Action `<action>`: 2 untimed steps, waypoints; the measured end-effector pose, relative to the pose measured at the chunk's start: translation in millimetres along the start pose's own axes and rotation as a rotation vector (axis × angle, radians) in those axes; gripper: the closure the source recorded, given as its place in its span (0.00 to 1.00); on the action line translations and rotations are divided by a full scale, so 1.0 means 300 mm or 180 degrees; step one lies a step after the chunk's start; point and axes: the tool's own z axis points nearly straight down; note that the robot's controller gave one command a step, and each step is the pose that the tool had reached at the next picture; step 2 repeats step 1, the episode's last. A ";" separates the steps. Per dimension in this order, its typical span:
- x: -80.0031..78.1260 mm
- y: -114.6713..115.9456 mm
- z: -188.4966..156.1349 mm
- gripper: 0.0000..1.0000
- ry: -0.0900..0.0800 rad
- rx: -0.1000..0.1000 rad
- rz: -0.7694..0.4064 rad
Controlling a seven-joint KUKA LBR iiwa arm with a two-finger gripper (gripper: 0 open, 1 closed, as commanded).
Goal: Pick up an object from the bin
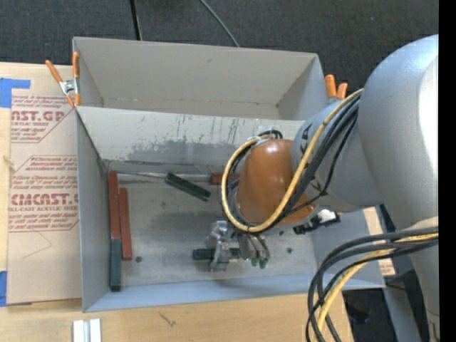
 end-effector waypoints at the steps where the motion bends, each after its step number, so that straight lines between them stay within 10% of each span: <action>1: 0.005 0.001 -0.011 1.00 0.0021 0.0002 -0.0004; 2: 0.005 0.001 -0.011 1.00 0.0021 0.0002 -0.0004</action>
Offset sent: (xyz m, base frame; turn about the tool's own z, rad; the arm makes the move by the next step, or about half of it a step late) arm -0.0002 0.0000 0.0294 0.0000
